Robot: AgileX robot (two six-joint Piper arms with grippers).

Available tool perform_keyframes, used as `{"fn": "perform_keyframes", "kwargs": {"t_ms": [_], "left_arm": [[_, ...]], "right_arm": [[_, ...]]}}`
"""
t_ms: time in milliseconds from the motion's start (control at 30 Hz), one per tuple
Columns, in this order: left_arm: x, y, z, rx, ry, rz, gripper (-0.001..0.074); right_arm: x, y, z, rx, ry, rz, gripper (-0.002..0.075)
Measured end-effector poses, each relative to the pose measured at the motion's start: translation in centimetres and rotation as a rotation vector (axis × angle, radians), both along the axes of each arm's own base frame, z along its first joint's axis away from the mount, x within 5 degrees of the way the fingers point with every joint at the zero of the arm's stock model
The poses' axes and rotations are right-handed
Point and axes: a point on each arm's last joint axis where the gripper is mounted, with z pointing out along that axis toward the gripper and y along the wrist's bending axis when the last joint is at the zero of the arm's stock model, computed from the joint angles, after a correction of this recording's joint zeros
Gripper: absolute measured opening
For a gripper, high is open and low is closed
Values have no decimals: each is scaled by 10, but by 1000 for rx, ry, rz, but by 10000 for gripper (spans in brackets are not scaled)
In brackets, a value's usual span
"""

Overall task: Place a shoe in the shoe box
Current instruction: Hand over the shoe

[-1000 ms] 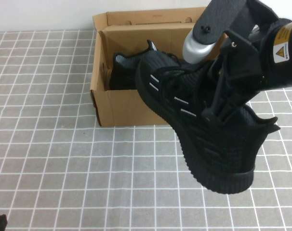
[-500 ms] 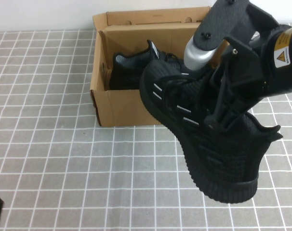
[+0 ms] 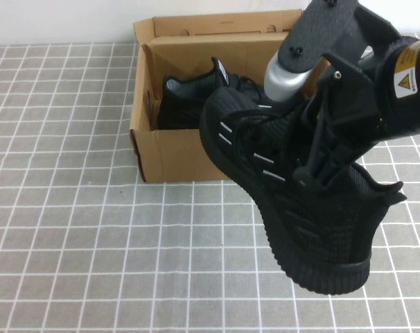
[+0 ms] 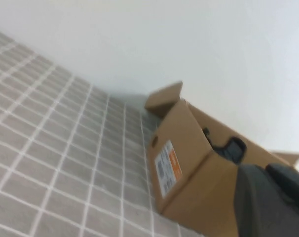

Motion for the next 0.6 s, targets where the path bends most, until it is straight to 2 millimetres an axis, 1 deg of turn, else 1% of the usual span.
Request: {"fn": "perform_keyframes", "kwargs": {"t_ms": [100, 200, 300, 367, 500, 533, 600], "left_arm": [[-2, -4, 8, 5, 27, -45, -1], [-2, -9, 29, 22, 83, -104, -1], [5, -16, 49, 62, 183, -168, -1], [12, -21, 64, 122, 257, -221, -1], [33, -31, 90, 292, 394, -355, -1], [36, -33, 100, 323, 400, -384, -1], [49, -39, 114, 395, 445, -467, -1]], "right_arm": [[0, 0, 0, 1, 1, 0, -8], [0, 0, 0, 4, 4, 1, -8], [0, 0, 0, 6, 5, 1, -8], [0, 0, 0, 6, 5, 1, -8], [0, 0, 0, 6, 5, 1, -8], [0, 0, 0, 6, 5, 1, -8], [0, 0, 0, 5, 4, 2, -8]]}}
